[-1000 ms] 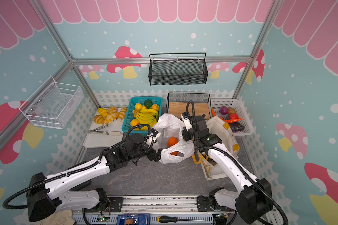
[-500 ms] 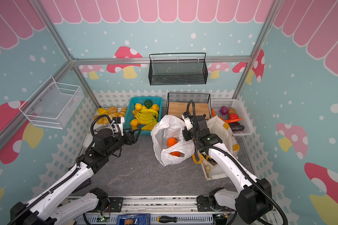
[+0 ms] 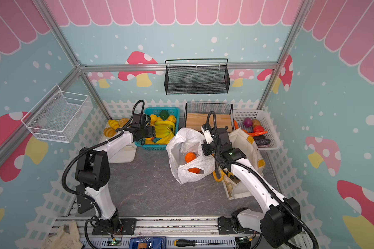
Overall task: Place the mixed food into the grocery bags and tie them
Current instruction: 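Move the left gripper back to the teal basket and grasp a yellow lemon, then carry the lemon into the plastic bag and release it with the left gripper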
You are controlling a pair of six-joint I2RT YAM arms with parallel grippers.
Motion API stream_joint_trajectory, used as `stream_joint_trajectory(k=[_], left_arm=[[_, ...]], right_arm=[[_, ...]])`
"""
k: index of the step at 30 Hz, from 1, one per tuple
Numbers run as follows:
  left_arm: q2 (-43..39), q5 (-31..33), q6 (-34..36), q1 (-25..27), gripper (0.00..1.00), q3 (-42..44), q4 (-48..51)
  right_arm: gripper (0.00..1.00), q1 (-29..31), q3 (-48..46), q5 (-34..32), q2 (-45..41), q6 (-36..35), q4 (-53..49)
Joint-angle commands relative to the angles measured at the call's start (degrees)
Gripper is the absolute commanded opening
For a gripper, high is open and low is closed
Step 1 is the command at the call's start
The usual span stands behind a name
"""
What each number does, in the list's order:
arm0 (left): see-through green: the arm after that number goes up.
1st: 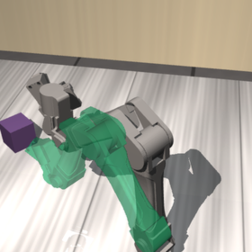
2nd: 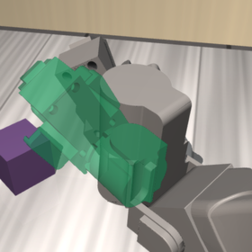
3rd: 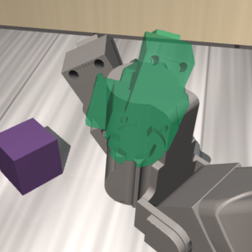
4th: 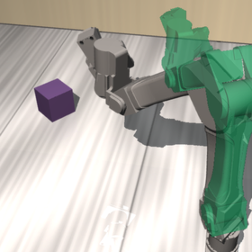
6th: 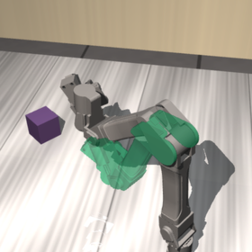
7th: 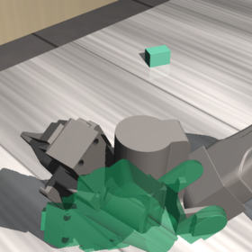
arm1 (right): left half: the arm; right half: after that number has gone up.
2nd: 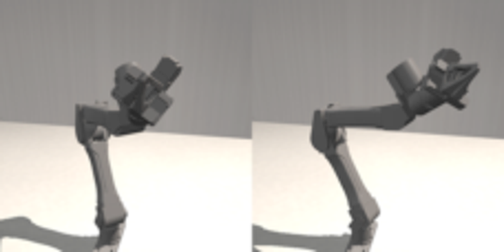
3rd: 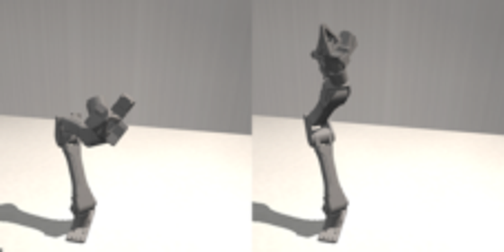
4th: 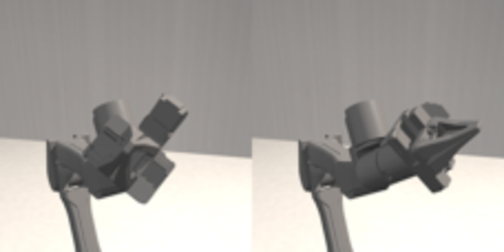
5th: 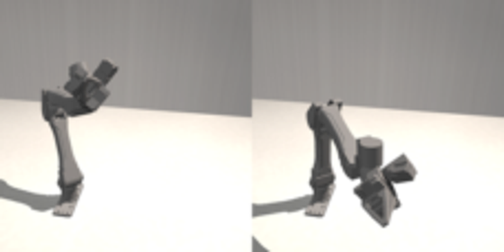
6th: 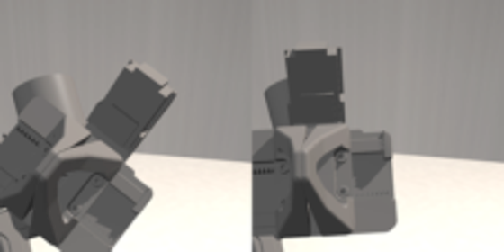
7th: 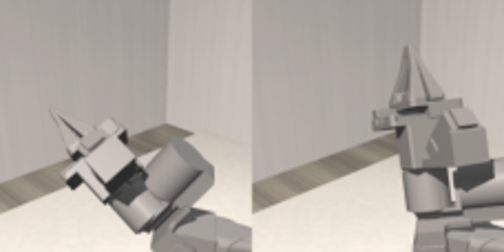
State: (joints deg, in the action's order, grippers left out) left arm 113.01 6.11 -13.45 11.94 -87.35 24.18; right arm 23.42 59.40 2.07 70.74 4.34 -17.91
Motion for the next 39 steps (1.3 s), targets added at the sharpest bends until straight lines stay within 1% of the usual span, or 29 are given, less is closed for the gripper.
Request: stream_joint_trajectory(k=[1, 3, 8, 11, 14, 16, 19, 23, 26, 29, 31, 33, 35, 37, 39], left_arm=[[3.70, 4.07, 3.37, -0.66, 0.79, -4.57, 5.85], [6.91, 4.36, 3.99, -1.05, 0.79, -7.45, 7.54], [12.98, 2.64, 5.62, -1.66, 0.81, -13.64, 11.49], [15.68, 0.62, 6.04, -1.70, 0.81, -17.10, 14.21], [17.09, -1.78, 6.25, -1.75, 0.81, -18.72, 14.90], [18.14, -2.21, 6.45, -1.75, 0.80, -20.25, 16.24], [18.76, -2.96, 6.73, -1.85, 0.75, -21.11, 17.27], [16.71, -2.47, 6.86, -1.80, 0.61, -20.52, 17.50], [12.10, -1.83, 6.50, -1.67, 0.55, -18.80, 15.76], [4.32, 0.28, 6.19, -0.75, 0.52, -13.07, 10.73], [-2.47, 0.09, 5.17, 0.30, 0.52, -6.38, 5.48], [-10.93, -1.64, 3.31, 1.44, 0.52, 2.60, -1.27], [-18.71, -2.46, 0.92, 2.85, 0.52, 11.01, -5.94], [-26.14, -2.60, -0.84, 5.49, 0.52, 18.78, -8.39], [-34.08, -1.46, -1.83, 9.81, 0.52, 25.09, -8.47]], right_arm=[[0.00, -0.47, 0.02, 0.56, -0.74, -0.96, 0.72], [0.00, -0.57, 0.02, 0.91, -0.52, -0.97, 0.95], [0.00, -0.66, 0.13, 1.31, -0.08, -0.94, 0.99], [0.00, -0.67, 0.11, 1.32, -0.04, -0.95, 1.03], [0.00, -0.74, 0.19, 1.65, 0.32, -0.97, 1.00], [0.00, -0.74, 0.26, 1.80, 0.43, -0.95, 1.02], [0.00, -0.75, 0.12, 1.93, 0.31, -0.91, 0.96], [0.00, -0.79, -0.09, 1.89, 0.01, -0.97, 1.12], [0.00, -0.74, -0.16, 2.14, 0.01, -0.85, 1.19], [0.00, -0.70, -0.16, 1.99, -0.10, -0.80, 1.19], [0.00, -0.74, -0.25, 1.67, -0.32, -0.74, 1.17], [0.00, -0.74, -0.25, 1.50, -0.48, -0.74, 1.20], [0.00, -0.83, -0.33, 1.52, -0.51, -0.72, 1.11], [0.00, -0.83, -0.25, 1.40, -0.52, -0.75, 1.02], [0.00, -0.83, -0.08, 1.22, -0.67, -0.85, 0.87]])
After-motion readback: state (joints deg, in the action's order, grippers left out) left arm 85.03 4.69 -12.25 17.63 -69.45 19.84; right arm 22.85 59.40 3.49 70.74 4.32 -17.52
